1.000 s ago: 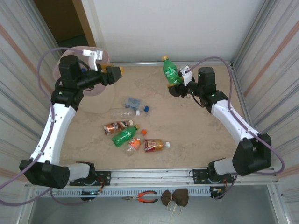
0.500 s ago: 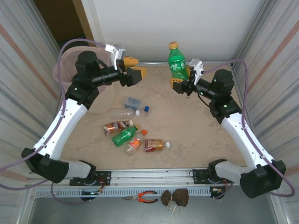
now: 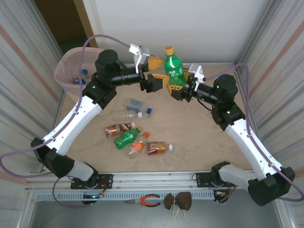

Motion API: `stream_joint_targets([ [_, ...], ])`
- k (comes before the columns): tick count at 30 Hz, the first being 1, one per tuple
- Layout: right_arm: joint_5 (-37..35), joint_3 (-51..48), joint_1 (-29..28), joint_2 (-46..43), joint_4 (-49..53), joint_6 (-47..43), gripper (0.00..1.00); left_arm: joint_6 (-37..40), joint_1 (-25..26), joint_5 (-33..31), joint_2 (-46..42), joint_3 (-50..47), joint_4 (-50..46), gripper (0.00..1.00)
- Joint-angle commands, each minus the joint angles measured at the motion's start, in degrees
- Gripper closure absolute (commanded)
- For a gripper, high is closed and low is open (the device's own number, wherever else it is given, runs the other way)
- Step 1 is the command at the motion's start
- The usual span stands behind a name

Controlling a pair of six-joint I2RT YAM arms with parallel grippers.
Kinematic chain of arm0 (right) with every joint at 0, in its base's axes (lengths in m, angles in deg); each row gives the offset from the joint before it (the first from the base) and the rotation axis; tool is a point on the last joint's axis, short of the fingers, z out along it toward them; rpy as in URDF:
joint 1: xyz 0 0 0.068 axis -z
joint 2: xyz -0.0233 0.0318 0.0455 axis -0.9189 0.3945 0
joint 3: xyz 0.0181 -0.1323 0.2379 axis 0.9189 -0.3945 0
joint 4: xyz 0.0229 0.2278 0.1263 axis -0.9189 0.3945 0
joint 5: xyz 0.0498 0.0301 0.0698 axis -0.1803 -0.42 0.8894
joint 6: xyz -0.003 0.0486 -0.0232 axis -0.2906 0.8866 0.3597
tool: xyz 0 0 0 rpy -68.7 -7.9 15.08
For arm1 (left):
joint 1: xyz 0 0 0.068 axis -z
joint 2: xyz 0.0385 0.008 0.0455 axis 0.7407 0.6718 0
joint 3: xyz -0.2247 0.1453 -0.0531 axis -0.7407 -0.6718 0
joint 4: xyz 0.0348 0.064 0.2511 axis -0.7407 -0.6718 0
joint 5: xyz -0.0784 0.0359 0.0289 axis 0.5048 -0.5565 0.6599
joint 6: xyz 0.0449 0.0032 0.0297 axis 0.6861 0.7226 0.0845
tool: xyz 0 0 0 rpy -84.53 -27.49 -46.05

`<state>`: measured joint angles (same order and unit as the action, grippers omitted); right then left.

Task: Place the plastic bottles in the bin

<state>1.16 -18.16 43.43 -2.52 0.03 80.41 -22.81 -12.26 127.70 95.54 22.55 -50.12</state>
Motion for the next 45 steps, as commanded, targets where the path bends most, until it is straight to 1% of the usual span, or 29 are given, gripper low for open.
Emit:
stream_joint_targets([
  [1,1.15,0.51,-1.12,-1.66,-2.67,-0.68,0.47,1.38,1.36,2.68,1.71,3.13,2.13,0.13],
  [5,1.47,0.98,-1.63,-1.82,-2.78,-0.50,0.47,1.59,2.63,4.52,2.73,3.34,3.89,0.17],
  [12,2.58,1.29,-1.94,-2.12,-3.41,0.38,0.47,0.81,2.97,8.03,2.56,1.77,8.72,0.25],
  [16,2.63,1.20,-2.31,-2.27,-3.41,0.16,0.47,-0.02,3.37,7.99,2.19,0.94,11.31,0.26],
  [20,2.68,1.33,-2.59,-2.34,-3.40,-0.09,0.47,-0.25,3.54,7.96,2.29,1.18,11.43,0.32],
  [33,1.75,1.55,-3.03,-2.76,-1.84,-1.57,0.46,-0.71,3.67,7.87,2.94,2.08,10.12,0.41],
  [37,0.90,1.53,-3.13,-2.94,-1.34,-2.03,0.42,-0.39,3.68,7.71,2.83,2.08,9.64,0.43],
  [39,0.41,1.43,-3.25,-3.13,-0.96,-2.23,0.38,0.26,3.67,6.99,2.57,2.08,8.83,0.43],
  [45,-1.20,0.91,-3.30,-4.70,2.50,-3.80,0.25,5.84,3.72,0.49,1.45,3.70,0.52,0.43],
])
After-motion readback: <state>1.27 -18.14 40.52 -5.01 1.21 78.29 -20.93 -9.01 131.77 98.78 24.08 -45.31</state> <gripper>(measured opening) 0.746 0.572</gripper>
